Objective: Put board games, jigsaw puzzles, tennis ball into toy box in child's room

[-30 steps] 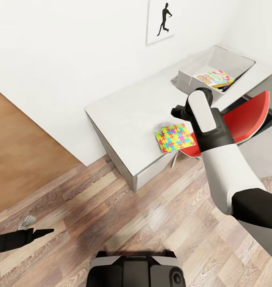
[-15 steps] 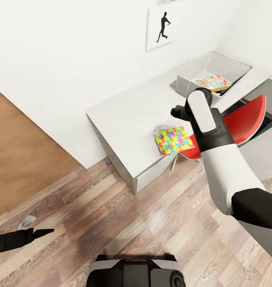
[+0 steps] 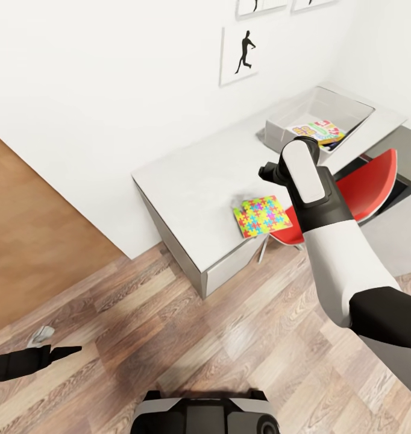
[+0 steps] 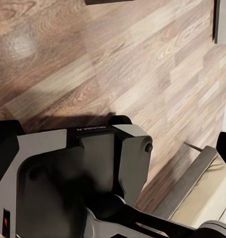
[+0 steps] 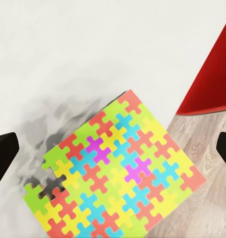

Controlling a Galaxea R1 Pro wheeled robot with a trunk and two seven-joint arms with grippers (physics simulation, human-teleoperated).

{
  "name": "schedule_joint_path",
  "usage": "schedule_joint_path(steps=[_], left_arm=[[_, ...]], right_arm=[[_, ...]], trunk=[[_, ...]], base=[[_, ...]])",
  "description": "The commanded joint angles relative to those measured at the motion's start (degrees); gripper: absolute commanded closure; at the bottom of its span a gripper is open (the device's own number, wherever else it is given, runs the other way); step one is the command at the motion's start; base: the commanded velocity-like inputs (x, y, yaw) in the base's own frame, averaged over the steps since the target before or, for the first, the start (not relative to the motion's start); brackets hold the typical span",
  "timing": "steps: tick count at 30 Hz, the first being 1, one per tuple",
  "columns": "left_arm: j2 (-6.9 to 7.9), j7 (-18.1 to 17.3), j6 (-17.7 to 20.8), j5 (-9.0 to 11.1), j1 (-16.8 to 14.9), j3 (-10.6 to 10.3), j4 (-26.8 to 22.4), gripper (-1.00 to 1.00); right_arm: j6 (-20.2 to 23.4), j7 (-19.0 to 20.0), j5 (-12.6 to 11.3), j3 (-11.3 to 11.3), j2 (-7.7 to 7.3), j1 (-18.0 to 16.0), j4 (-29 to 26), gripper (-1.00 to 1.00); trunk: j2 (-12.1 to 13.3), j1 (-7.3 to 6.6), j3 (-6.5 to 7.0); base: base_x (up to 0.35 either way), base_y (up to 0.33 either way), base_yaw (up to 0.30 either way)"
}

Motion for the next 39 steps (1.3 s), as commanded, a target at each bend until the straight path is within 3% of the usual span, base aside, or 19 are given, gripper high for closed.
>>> schedule_joint_path(steps=[1, 39], left_arm=[[-0.05, -0.5, 0.6, -0.6, -0.1, 0.4, -0.1, -1.0], [-0.19, 0.0, 0.1, -1.2, 0.0, 0.1, -0.1, -1.0]], right_arm=[[0.3, -0.7, -0.5, 0.1, -0.02, 0.0, 0.0, -1.0], [0.0, -4.6, -0.3, 0.0, -0.13, 0.6, -0.6, -1.0]], trunk=[[-0.1, 0.04, 0.02], [-0.1, 0.04, 3.65]], base=[[0.0, 0.0, 0.0], [0.0, 0.0, 0.0]])
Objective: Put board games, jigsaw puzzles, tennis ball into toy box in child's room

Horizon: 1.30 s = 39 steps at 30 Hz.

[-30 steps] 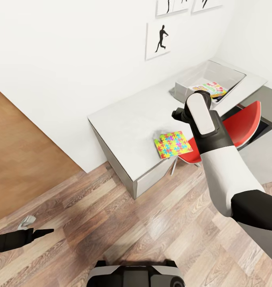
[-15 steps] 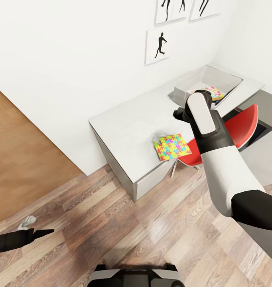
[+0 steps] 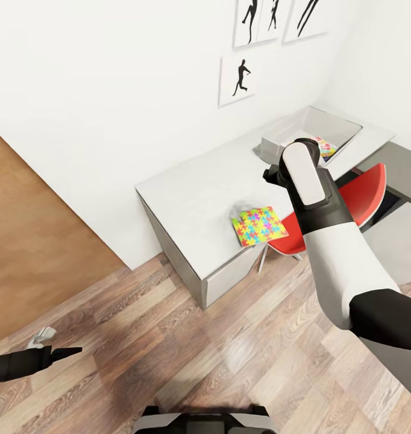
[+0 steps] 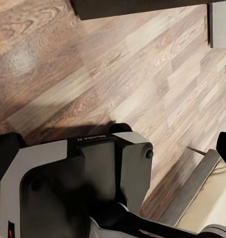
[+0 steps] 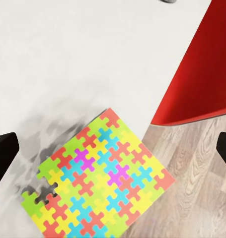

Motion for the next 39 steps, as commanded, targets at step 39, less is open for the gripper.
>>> schedule_joint_path(steps=[39], left_arm=[[-1.03, 2.2, 0.5, -0.8, 0.5, 0.1, 1.1, -1.0]], right_arm=[[0.6, -1.9, -0.6, 0.1, 0.01, 1.8, -0.1, -1.0]], trunk=[[-0.1, 0.04, 3.65]], base=[[0.0, 0.0, 0.0]])
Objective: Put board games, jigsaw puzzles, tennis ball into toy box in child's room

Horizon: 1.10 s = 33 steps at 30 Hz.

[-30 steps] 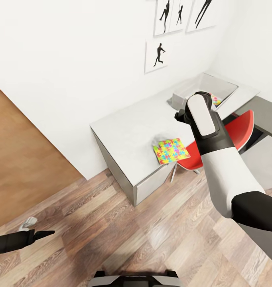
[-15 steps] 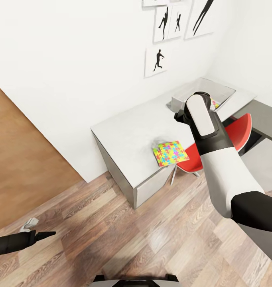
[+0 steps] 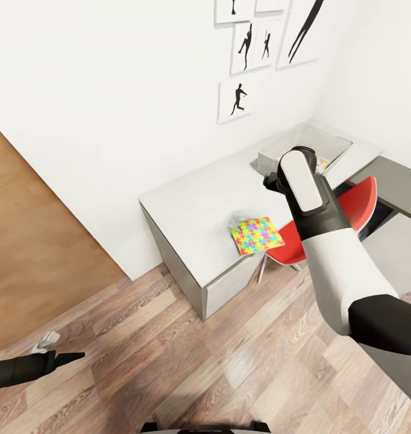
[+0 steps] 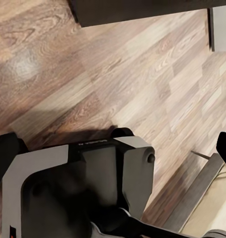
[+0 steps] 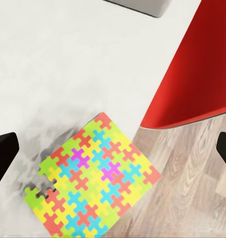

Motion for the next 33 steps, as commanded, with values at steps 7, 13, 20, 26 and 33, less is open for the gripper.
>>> schedule_joint_path(steps=[7, 13, 20, 26, 33], left_arm=[[-0.07, -0.4, 0.6, -0.6, -0.1, 0.4, -0.1, -1.0], [-0.07, -0.4, 0.6, -0.7, -0.1, 0.4, 0.0, -1.0], [-0.07, -0.4, 0.6, -0.7, -0.1, 0.4, 0.0, -1.0], [-0.07, -0.4, 0.6, -0.7, -0.1, 0.4, 0.0, -1.0], [-0.07, -0.4, 0.6, -0.8, -0.1, 0.4, 0.0, -1.0]], right_arm=[[0.3, -0.6, -0.5, 0.1, 0.04, 1.3, -0.1, -1.0], [0.3, -0.6, -0.5, 0.2, 0.05, 1.4, -0.1, -1.0], [0.3, -0.6, -0.5, 0.2, 0.06, 1.5, -0.1, -1.0], [0.3, -0.6, -0.5, 0.2, 0.11, 1.5, 0.0, -1.0], [0.2, -0.6, -0.6, 0.2, 0.14, 1.6, 0.0, -1.0]], trunk=[[-0.1, 0.03, 0.59], [-0.1, 0.03, 1.16], [-0.1, 0.03, 1.83], [-0.1, 0.03, 2.4], [-0.1, 0.03, 3.07]], base=[[0.0, 0.0, 0.0], [0.0, 0.0, 0.0], [0.0, 0.0, 0.0], [0.0, 0.0, 0.0], [0.0, 0.0, 0.0]])
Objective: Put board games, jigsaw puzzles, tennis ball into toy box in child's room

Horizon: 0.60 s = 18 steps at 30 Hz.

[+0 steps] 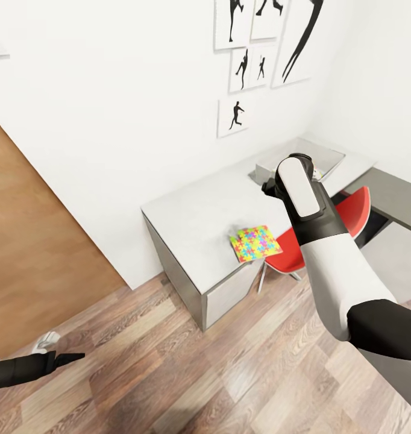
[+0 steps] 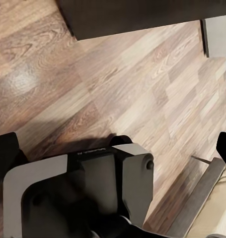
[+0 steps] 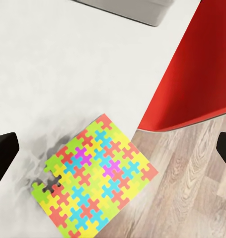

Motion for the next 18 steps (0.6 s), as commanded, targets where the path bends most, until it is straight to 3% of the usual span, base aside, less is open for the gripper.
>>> schedule_joint_path(steps=[1, 18], left_arm=[[-0.05, -0.5, 0.6, -0.7, -0.1, 0.4, -0.1, -1.0], [-0.39, -0.4, 0.6, -2.0, -0.1, 0.4, -0.1, -1.0]], right_arm=[[0.4, -0.6, -0.5, 0.1, -0.02, -0.1, 0.0, -1.0], [0.4, -0.6, -0.7, 0.0, -0.02, 0.3, 0.1, -1.0]], trunk=[[-0.1, 0.04, 0.01], [-0.1, 0.04, 1.63]], base=[[0.0, 0.0, 0.0], [0.0, 0.0, 0.0]])
